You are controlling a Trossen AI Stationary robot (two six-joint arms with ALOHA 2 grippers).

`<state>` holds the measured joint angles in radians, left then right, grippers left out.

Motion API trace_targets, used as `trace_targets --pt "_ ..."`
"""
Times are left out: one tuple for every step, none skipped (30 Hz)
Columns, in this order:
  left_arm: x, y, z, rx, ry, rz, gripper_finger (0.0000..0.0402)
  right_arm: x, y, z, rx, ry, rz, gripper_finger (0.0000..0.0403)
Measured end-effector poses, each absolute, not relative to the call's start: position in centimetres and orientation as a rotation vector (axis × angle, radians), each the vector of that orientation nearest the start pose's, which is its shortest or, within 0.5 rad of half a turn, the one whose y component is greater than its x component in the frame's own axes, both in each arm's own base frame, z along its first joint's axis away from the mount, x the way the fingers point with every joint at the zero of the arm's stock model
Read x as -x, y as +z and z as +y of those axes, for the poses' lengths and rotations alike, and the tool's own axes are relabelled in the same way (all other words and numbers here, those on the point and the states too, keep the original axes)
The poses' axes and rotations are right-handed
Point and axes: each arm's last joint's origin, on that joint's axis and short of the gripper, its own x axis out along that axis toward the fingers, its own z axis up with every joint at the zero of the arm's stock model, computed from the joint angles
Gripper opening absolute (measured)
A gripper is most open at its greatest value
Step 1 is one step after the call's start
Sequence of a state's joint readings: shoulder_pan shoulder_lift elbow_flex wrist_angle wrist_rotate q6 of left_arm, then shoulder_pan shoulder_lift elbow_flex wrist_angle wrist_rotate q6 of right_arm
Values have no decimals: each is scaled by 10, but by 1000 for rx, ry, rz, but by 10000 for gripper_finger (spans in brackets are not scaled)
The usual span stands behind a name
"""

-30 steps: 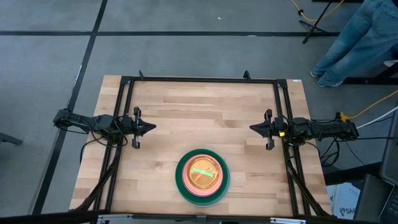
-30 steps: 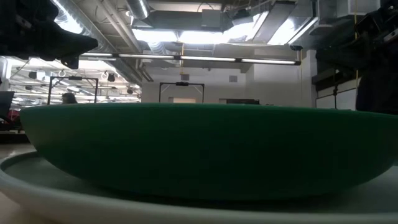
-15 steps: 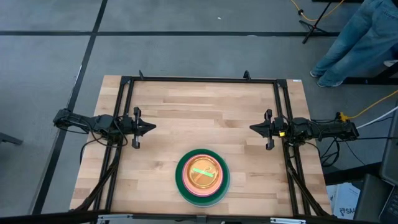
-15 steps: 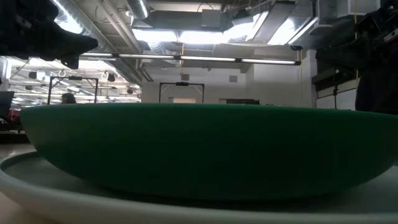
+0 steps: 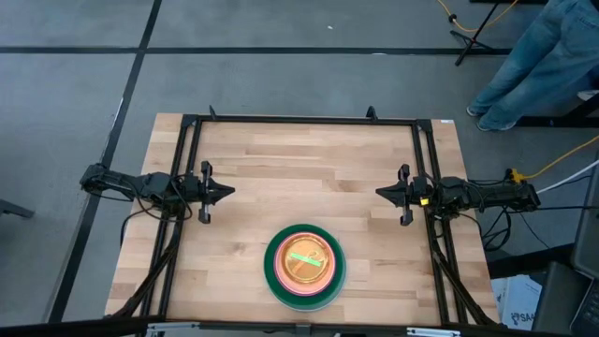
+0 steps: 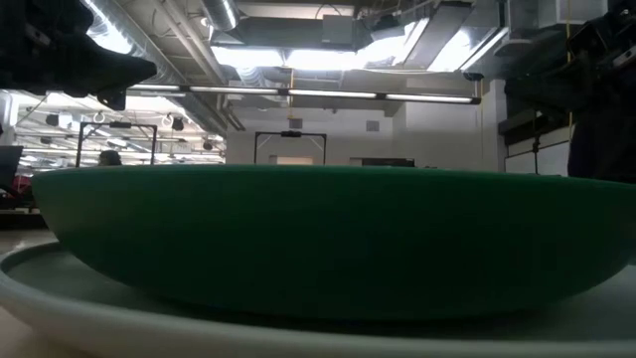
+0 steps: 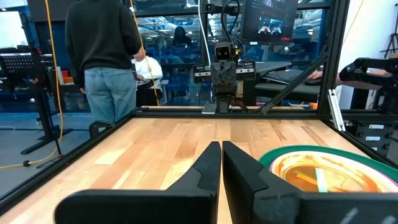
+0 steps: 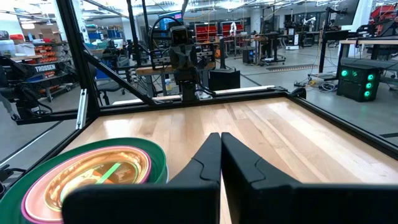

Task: Stack plastic plates
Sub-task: Return to Home Position

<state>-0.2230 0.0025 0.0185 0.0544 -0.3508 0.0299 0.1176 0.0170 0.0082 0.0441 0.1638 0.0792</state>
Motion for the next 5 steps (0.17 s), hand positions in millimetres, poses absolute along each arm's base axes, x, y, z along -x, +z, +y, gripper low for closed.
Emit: trace_targets --pt "-95 175 -11 -10 129 -66 10 -98 169 7 -84 -45 -37 5" --pt "-95 175 -11 -10 129 -66 10 -98 169 7 -84 -45 -37 5" --pt "-95 175 -11 -10 129 -66 10 -98 169 7 -84 -45 -36 5" --pt "-95 175 -11 -10 129 -66 10 -98 169 7 -84 -45 -36 5" --pt "-95 175 -11 -10 129 -66 10 -98 169 7 -84 -45 -36 5"
